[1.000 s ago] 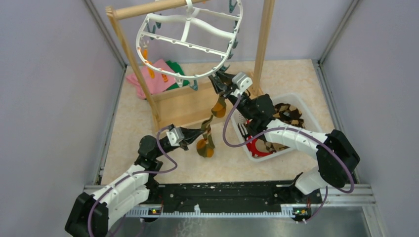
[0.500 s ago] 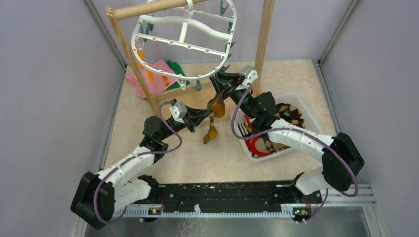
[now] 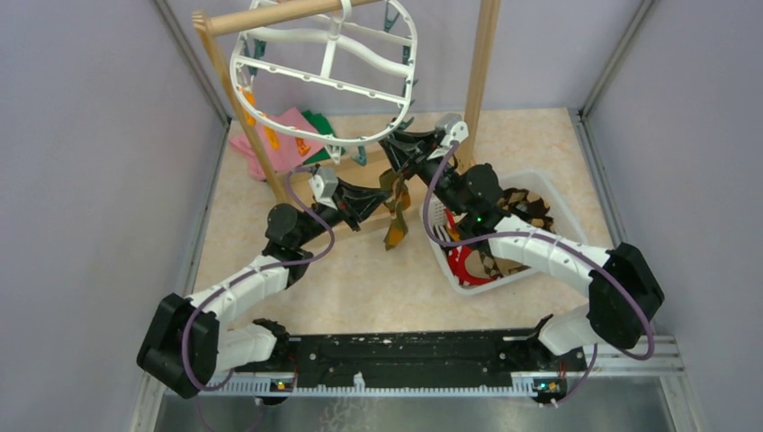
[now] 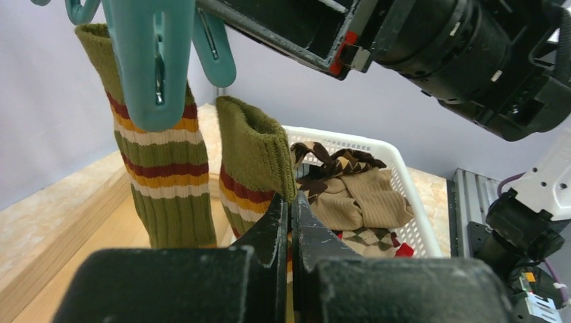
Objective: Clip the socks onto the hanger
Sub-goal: Clamp the sock onto the hanger.
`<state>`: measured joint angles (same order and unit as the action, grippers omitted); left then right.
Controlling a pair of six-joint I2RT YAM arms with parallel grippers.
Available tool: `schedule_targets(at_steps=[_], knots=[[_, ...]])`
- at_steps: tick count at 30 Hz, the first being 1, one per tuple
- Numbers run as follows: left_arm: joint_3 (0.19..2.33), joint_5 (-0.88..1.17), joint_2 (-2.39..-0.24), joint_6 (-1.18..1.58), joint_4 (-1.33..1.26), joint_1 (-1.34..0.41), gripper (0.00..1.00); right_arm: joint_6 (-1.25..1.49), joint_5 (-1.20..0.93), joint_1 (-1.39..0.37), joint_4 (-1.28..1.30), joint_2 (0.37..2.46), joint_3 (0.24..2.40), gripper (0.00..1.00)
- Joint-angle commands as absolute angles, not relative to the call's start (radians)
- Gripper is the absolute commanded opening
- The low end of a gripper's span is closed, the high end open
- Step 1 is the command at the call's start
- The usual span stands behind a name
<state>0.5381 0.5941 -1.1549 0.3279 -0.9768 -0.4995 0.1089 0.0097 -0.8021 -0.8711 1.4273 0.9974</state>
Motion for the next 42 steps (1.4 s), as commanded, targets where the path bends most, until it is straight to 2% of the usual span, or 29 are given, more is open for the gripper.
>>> schedule_targets(at_steps=[1, 7, 13, 17, 21, 23, 28, 31, 37, 42], knots=[[0.503, 0.645, -1.141, 0.394, -1.14, -0.501, 0.0, 0.147, 0.013, -0.798, -0.858, 1.381, 1.029, 0.07], [0.381, 0.676, -1.17, 0.582, -1.381, -0.486, 0.0, 0.151, 0.004, -0.798, -0.859, 1.36, 1.009, 0.07], [0.356, 0.661, -1.383, 0.826, -1.787, -0.459, 0.0, 0.159, 0.002, -0.796, -0.862, 1.342, 0.991, 0.07], [0.389, 0.64, -1.384, 0.722, -1.759, -0.47, 0.0, 0.17, 0.003, -0.796, -0.855, 1.335, 0.985, 0.07], [0.372, 0.55, -1.251, 0.464, -1.503, -0.49, 0.0, 0.178, 0.002, -0.796, -0.855, 1.33, 0.978, 0.07], [0.368, 0.618, -1.23, 0.422, -1.511, -0.484, 0.0, 0.181, 0.003, -0.796, -0.854, 1.328, 0.975, 0.07], [0.419, 0.902, -1.37, 0.661, -1.781, -0.442, 0.0, 0.187, 0.002, -0.795, -0.86, 1.318, 0.967, 0.07], [0.495, 1.021, -1.469, 0.785, -1.793, -0.442, 0.0, 0.187, 0.002, -0.796, -0.859, 1.31, 0.963, 0.07], [0.527, 1.027, -1.494, 0.844, -1.793, -0.424, 0.0, 0.185, 0.003, -0.796, -0.864, 1.296, 0.948, 0.06], [0.589, 1.047, -1.615, 0.909, -1.794, -0.396, 0.0, 0.182, 0.003, -0.796, -0.87, 1.284, 0.941, 0.06]])
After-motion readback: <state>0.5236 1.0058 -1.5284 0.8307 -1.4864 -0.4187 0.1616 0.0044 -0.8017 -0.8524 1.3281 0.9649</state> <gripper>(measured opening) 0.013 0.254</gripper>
